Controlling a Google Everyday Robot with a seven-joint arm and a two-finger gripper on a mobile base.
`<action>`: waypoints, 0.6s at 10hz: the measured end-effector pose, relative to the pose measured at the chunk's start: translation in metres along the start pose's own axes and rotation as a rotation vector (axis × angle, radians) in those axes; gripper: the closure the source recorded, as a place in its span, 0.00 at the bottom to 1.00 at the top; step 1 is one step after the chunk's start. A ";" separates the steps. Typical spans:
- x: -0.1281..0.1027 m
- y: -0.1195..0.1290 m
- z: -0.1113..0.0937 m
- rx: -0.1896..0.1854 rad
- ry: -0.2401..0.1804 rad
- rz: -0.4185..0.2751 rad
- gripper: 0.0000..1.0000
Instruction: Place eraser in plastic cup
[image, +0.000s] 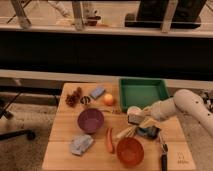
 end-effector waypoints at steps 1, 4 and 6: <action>0.000 0.000 0.000 0.000 0.000 0.000 1.00; 0.000 0.000 0.000 -0.001 0.000 -0.001 1.00; 0.000 0.000 0.001 -0.002 -0.001 0.000 1.00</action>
